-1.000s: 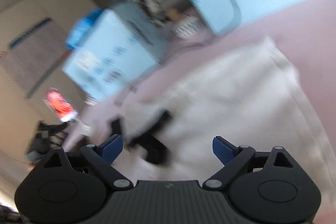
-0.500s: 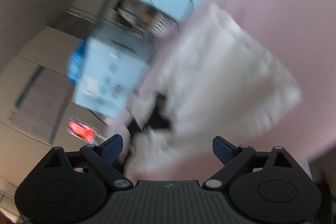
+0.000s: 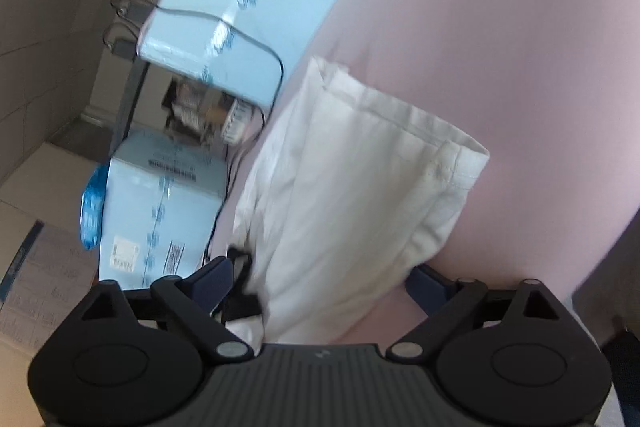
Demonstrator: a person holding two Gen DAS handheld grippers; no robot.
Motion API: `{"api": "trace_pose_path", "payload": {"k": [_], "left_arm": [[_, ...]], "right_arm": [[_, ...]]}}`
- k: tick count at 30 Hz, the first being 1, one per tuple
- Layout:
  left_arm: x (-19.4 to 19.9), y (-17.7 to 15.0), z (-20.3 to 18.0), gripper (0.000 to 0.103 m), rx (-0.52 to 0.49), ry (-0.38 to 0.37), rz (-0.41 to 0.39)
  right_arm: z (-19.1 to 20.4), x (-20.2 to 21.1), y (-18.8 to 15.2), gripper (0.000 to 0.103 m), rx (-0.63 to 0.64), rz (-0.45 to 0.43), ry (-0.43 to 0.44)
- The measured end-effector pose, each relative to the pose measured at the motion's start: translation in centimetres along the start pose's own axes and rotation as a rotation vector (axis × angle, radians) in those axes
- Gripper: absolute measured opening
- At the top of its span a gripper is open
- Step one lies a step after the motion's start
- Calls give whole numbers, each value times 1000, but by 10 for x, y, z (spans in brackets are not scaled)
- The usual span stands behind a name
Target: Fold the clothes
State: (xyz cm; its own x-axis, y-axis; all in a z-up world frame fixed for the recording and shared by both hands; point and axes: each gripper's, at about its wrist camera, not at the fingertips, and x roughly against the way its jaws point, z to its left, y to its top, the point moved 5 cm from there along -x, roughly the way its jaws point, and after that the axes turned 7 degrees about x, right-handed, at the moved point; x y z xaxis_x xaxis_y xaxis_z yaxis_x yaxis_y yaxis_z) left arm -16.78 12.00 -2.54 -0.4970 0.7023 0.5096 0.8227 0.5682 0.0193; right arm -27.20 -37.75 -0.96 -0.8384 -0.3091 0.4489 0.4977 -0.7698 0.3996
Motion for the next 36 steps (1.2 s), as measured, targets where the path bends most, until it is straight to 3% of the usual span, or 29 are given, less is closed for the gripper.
{"api": "trace_pose_path", "payload": {"k": [4, 7, 9, 11, 12, 13, 15, 17, 18, 26, 34, 36], "left_arm": [[-2, -2, 0, 101, -51, 19, -74], [-9, -5, -4, 100, -97, 9, -149], [-9, -9, -6, 100, -150, 8, -170], [-4, -9, -4, 96, -153, -1, -175], [-1, -8, -2, 89, -149, -6, -176], [-1, -9, -2, 83, -147, -7, -177], [3, -5, 10, 42, -100, -16, -168], [1, -2, 20, 24, -60, -17, -161], [1, 0, 26, 20, -36, -18, -159], [17, -5, 22, 16, -29, 10, -88], [66, -15, -19, 13, -180, -12, -169], [71, -10, -13, 13, -160, -10, -194]], "right_arm": [[4, -6, -2, 98, 50, -78, -33], [11, -12, -6, 84, 171, -116, -82], [10, -12, -7, 45, 213, -120, -103], [0, -16, -8, 22, 212, -97, -118], [-2, -16, -8, 16, 218, -93, -119], [-3, -16, -8, 15, 227, -89, -117], [-4, -15, -8, 10, 234, -82, -114], [-5, -15, -7, 7, 232, -70, -110], [-4, -14, -7, 6, 229, -64, -109], [20, 20, -1, 4, 285, -43, -31], [41, 51, 4, 3, 355, -77, 12], [32, 42, 2, 4, 313, -16, -18]]}}
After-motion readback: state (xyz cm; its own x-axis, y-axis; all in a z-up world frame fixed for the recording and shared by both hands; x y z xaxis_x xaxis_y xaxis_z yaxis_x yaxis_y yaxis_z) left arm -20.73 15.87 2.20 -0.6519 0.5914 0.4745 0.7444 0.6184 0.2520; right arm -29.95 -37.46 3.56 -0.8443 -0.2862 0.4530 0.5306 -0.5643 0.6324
